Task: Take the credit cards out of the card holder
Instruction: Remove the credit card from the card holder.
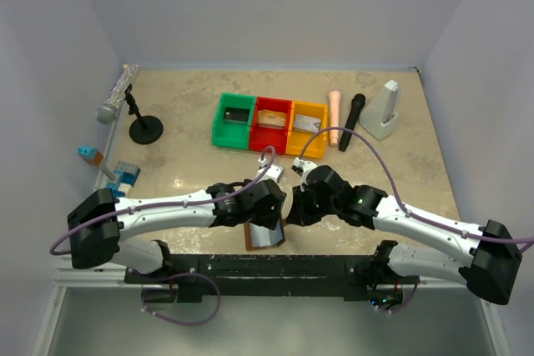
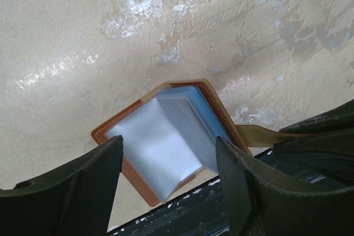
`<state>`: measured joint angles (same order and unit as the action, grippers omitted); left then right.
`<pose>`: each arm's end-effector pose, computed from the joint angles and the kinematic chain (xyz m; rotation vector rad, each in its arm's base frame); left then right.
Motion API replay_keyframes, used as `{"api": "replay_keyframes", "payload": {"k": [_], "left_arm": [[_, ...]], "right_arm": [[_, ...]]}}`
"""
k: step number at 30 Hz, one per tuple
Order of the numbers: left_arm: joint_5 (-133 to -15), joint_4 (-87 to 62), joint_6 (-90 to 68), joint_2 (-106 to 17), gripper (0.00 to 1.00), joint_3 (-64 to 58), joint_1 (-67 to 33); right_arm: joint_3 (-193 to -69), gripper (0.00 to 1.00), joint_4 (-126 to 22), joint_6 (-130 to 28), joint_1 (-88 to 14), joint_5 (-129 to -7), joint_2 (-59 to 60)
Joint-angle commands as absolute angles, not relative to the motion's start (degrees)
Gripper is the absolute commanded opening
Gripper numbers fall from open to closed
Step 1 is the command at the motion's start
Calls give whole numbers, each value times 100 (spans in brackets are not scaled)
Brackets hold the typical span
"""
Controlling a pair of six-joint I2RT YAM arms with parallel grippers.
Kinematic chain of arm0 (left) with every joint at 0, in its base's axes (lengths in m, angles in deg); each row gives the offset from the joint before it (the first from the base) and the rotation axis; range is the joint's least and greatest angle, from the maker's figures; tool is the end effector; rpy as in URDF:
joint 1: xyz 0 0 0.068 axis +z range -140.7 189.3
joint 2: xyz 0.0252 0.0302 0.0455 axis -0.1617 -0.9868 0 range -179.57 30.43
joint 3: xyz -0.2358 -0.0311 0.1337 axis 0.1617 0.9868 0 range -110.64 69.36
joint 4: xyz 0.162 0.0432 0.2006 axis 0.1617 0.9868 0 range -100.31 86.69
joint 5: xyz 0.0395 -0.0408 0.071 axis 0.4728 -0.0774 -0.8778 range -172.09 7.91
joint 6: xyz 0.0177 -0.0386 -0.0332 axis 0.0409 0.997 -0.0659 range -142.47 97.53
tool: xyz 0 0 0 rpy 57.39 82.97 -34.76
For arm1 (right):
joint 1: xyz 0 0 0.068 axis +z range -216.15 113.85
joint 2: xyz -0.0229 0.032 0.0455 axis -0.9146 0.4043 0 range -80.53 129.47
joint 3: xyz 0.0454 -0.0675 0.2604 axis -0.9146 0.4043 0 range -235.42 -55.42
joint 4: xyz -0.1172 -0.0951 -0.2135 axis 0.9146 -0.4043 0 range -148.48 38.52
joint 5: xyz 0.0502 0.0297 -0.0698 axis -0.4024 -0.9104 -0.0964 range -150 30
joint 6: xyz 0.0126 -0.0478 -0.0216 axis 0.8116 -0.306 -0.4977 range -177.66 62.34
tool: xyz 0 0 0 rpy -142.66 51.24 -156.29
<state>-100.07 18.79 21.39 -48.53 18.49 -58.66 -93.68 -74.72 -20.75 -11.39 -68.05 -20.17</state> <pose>0.1123 -0.2482 0.2195 0.4148 2.5084 -0.3941 0.1206 0.1792 0.2286 -0.4696 2.5130 0.8782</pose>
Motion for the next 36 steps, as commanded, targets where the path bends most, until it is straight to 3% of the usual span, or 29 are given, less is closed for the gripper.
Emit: {"api": "replay_keyframes", "payload": {"k": [1,20,36], "left_arm": [[-9897,1693,2051,-4946,72,1698,-5899],[-9765,1650,1990,-5219,72,1663,-5899],[-10432,1983,2069,-4420,74,1768,-5890]], "right_arm": [[-9506,0,-7389,-2039,-1105,-6729,-2138],[-9541,0,-7433,-2039,-1052,-6712,-2191],[-9444,0,-7486,-2066,-1052,-6536,-2155]]}}
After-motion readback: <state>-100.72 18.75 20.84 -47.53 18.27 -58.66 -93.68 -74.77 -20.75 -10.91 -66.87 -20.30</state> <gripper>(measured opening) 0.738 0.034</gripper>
